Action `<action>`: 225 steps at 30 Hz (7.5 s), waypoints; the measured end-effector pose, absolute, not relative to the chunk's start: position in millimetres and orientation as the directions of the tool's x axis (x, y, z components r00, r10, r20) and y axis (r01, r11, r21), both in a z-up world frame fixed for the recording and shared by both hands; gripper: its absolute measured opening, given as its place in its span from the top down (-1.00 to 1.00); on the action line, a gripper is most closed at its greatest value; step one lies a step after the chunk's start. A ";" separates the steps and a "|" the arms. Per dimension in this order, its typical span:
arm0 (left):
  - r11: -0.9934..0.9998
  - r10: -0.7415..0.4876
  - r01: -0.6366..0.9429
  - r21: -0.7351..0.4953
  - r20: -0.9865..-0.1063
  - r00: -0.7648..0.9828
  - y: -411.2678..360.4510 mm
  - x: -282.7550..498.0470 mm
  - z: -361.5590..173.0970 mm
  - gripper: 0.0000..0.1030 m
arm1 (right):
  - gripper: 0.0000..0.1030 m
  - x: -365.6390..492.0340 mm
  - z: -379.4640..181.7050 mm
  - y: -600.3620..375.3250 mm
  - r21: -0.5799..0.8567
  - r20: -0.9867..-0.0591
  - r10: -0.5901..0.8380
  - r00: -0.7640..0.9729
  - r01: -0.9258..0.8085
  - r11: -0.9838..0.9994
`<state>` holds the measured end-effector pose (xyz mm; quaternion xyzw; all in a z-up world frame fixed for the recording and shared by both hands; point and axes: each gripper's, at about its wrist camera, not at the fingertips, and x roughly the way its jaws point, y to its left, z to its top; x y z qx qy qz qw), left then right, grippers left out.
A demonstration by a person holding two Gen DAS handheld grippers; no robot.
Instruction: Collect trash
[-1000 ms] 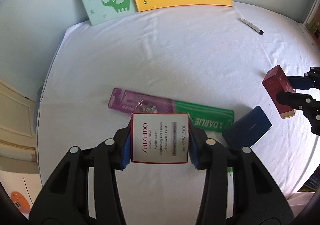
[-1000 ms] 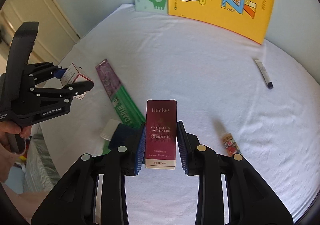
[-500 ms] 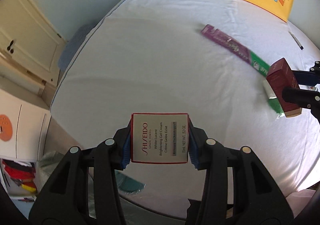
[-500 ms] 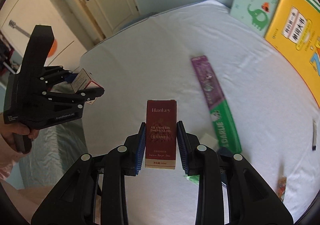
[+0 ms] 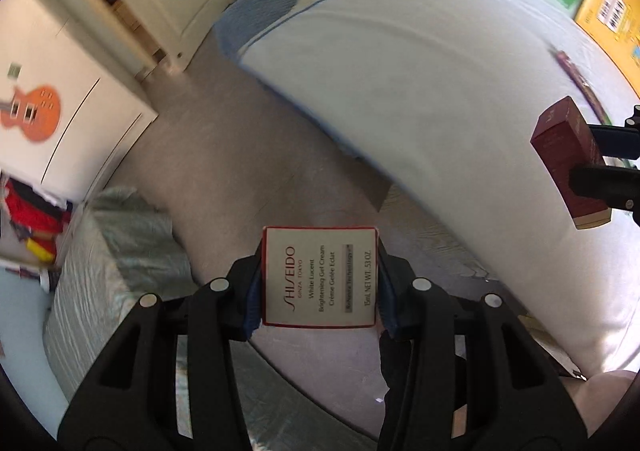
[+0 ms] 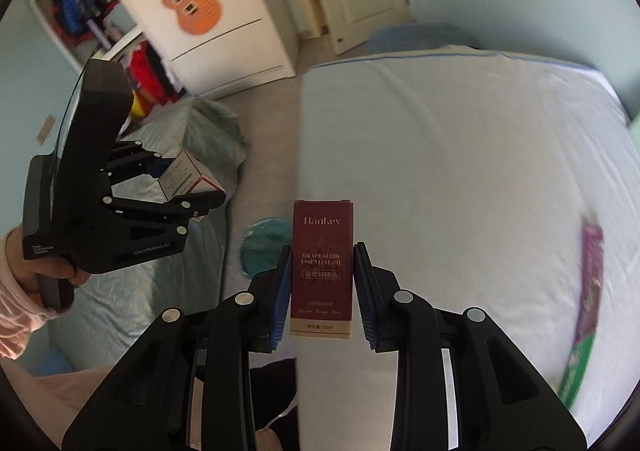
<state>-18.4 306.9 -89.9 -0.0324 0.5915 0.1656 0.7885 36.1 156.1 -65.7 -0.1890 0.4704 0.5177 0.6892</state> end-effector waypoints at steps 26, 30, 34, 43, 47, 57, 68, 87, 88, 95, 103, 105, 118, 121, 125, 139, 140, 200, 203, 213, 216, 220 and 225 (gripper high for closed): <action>0.719 0.223 -0.688 0.100 -0.970 0.092 441.9 -156.8 -123.3 0.17 | 0.40 -83.9 -94.4 357.2 0.250 -0.879 0.395 -0.267 -0.964 -0.096; 0.703 0.218 -0.704 0.096 -0.972 0.085 448.0 -164.2 -127.0 0.17 | 0.40 -92.5 -97.6 369.7 0.253 -0.881 0.379 -0.283 -0.959 -0.127; 0.690 0.204 -0.719 0.081 -0.975 0.087 455.9 -168.9 -130.7 0.17 | 0.40 -100.0 -99.9 381.2 0.254 -0.884 0.364 -0.293 -0.955 -0.151; 0.670 0.222 -0.734 0.111 -0.973 0.055 469.0 -169.4 -137.1 -0.38 | -0.23 -93.0 -90.4 388.3 0.243 -0.868 0.401 -0.293 -0.955 -0.171; 0.669 0.229 -0.735 0.113 -0.972 0.059 469.0 -170.0 -136.6 -0.45 | -0.23 -84.3 -85.9 385.9 0.240 -0.867 0.411 -0.281 -0.959 -0.150; 0.689 0.235 -0.716 0.115 -0.970 0.070 461.5 -166.4 -130.2 -0.45 | -0.27 -64.3 -82.2 366.3 0.248 -0.864 0.435 -0.255 -0.966 -0.074; 0.795 0.251 -0.596 0.116 -0.957 0.148 422.2 -125.6 -108.3 -0.59 | -0.45 -23.7 -64.0 299.6 0.235 -0.836 0.532 -0.135 -0.964 0.125; 0.998 0.062 -0.015 0.060 -0.946 0.318 228.2 18.6 -82.9 -0.68 | -0.71 67.1 -20.3 11.0 0.134 -0.796 0.470 0.381 -0.647 0.751; 0.998 0.048 0.012 0.054 -0.946 0.321 211.6 23.9 -81.9 -0.69 | -0.71 70.6 -19.4 -11.1 0.127 -0.799 0.450 0.399 -0.620 0.775; 0.993 0.011 0.108 0.048 -0.948 0.318 100.6 45.9 -77.9 -0.79 | -0.71 85.6 -26.3 -140.3 0.082 -0.813 0.362 0.456 -0.526 0.847; 1.000 -0.004 0.017 0.001 -0.958 0.287 -6.5 71.0 -79.7 -0.79 | -0.71 112.0 -52.3 -260.2 0.061 -0.833 0.335 0.439 -0.530 0.846; 1.000 -0.010 -0.007 -0.012 -0.961 0.275 -25.1 79.5 -80.8 -0.79 | -0.71 122.1 -59.0 -280.6 0.058 -0.841 0.334 0.426 -0.542 0.838; 0.993 0.015 -0.116 -0.009 -0.979 0.202 -102.7 124.2 -102.2 -0.79 | -0.71 179.7 -93.7 -356.6 0.052 -0.860 0.318 0.400 -0.551 0.833; 0.988 0.013 -0.151 -0.016 -0.983 0.184 -106.1 133.3 -108.3 -0.79 | -0.71 192.3 -104.0 -363.6 0.057 -0.866 0.317 0.387 -0.554 0.830; 0.975 0.009 -0.221 -0.032 -0.983 0.184 -110.2 142.5 -115.2 -0.64 | -0.71 206.0 -117.2 -370.7 0.073 -0.874 0.321 0.365 -0.554 0.829; 0.948 0.140 -0.303 0.091 -0.980 0.144 -129.8 179.7 -133.8 -0.66 | -0.32 232.2 -160.7 -378.9 0.078 -0.903 0.282 0.324 -0.522 0.850; 0.945 0.150 -0.313 0.098 -0.978 0.146 -130.9 177.3 -132.5 -0.66 | -0.32 231.6 -161.8 -378.1 0.075 -0.904 0.280 0.322 -0.526 0.847; 0.993 0.065 -0.109 0.046 -0.983 0.172 -153.3 172.3 -143.1 0.83 | 0.73 217.0 -148.6 -368.6 0.065 -0.910 0.264 0.321 -0.517 0.853; 0.995 0.054 -0.090 0.036 -0.979 0.197 -156.0 165.7 -136.4 0.65 | 0.73 214.5 -149.2 -366.1 0.067 -0.913 0.262 0.313 -0.519 0.852; 0.989 0.142 -0.068 0.128 -0.952 0.273 -151.4 130.7 -106.6 -0.83 | -0.41 202.0 -150.9 -350.0 0.001 -0.910 0.222 0.351 -0.533 0.846; 0.987 0.163 -0.055 0.154 -0.952 0.259 -131.4 115.3 -105.5 -0.87 | -0.41 198.4 -152.8 -346.1 -0.005 -0.915 0.212 0.342 -0.538 0.843; 0.991 0.118 -0.080 0.104 -0.970 0.210 -120.0 98.4 -114.1 -0.87 | -0.55 195.3 -152.0 -340.0 -0.024 -0.912 0.206 0.354 -0.549 0.836; 0.992 0.108 -0.091 0.092 -0.974 0.200 -117.1 93.4 -122.8 -0.87 | -0.56 196.5 -155.2 -342.8 -0.024 -0.914 0.198 0.354 -0.534 0.845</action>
